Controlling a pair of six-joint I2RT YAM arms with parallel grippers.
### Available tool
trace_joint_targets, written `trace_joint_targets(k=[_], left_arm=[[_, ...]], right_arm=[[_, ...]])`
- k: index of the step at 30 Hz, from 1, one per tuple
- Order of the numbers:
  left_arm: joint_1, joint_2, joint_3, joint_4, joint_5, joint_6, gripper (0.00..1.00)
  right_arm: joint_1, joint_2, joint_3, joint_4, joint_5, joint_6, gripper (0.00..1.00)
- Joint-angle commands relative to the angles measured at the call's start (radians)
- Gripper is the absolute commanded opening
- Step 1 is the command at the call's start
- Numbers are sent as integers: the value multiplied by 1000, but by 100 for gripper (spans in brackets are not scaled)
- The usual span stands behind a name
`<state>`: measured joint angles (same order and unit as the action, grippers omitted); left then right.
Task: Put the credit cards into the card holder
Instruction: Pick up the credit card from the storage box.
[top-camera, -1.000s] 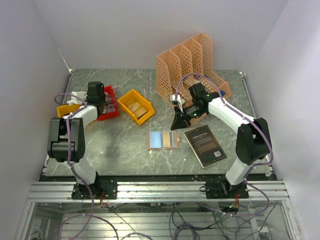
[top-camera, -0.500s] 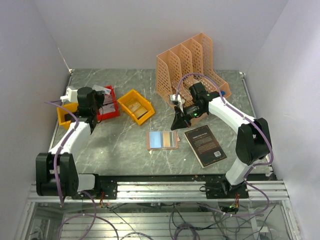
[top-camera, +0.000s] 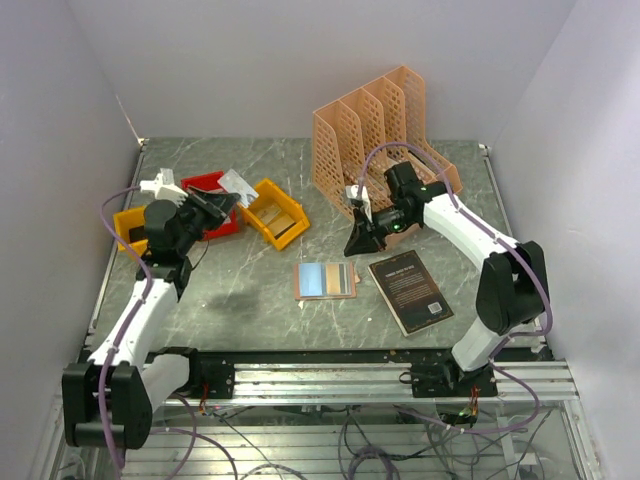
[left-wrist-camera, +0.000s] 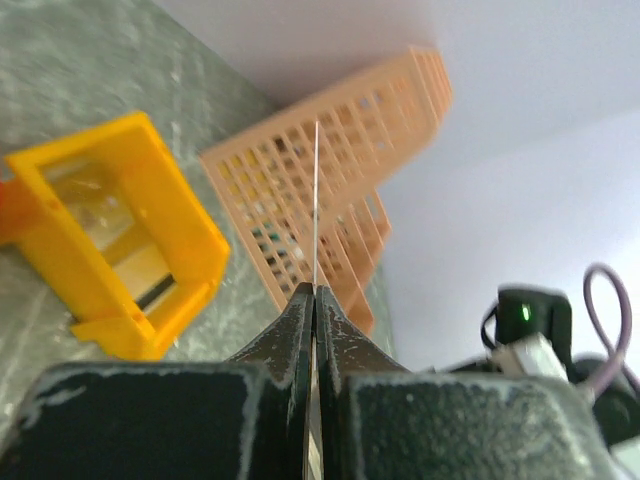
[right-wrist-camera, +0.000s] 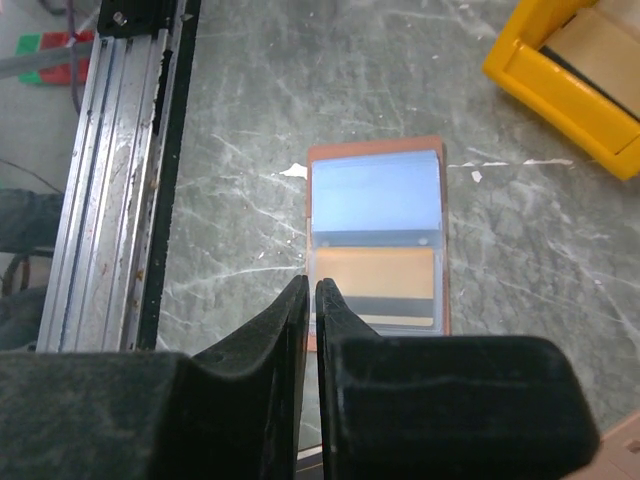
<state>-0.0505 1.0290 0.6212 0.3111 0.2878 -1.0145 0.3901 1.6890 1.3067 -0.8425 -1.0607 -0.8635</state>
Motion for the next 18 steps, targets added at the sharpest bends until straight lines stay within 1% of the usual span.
trace_joint_targets(k=[1, 5, 7, 11, 12, 13, 14, 15, 16, 18], left_arm=[[-65, -71, -56, 147, 215, 70, 7], [-162, -110, -113, 198, 213, 122, 7], [-212, -113, -153, 264, 210, 135, 7], [-310, -82, -224, 375, 210, 160, 7], [-339, -66, -247, 407, 216, 161, 7], [-356, -48, -263, 444, 226, 158, 7], [-373, -19, -280, 488, 244, 151, 7], [-388, 4, -295, 538, 258, 140, 7], [-401, 28, -306, 586, 276, 132, 7], [-427, 72, -319, 658, 310, 128, 7]], right_arm=[[-26, -66, -9, -15, -61, -61, 9], [-52, -105, -27, 6, -88, -64, 13], [-75, -130, -42, 34, -100, -42, 15], [-115, -185, -75, 117, -117, 30, 24], [-121, -200, -90, 159, -107, 67, 26], [-124, -216, -107, 216, -90, 140, 31], [-126, -238, -134, 286, -78, 188, 40], [-124, -250, -152, 332, -73, 222, 46], [-124, -257, -165, 351, -81, 230, 51], [-124, -252, -154, 319, -100, 209, 55]])
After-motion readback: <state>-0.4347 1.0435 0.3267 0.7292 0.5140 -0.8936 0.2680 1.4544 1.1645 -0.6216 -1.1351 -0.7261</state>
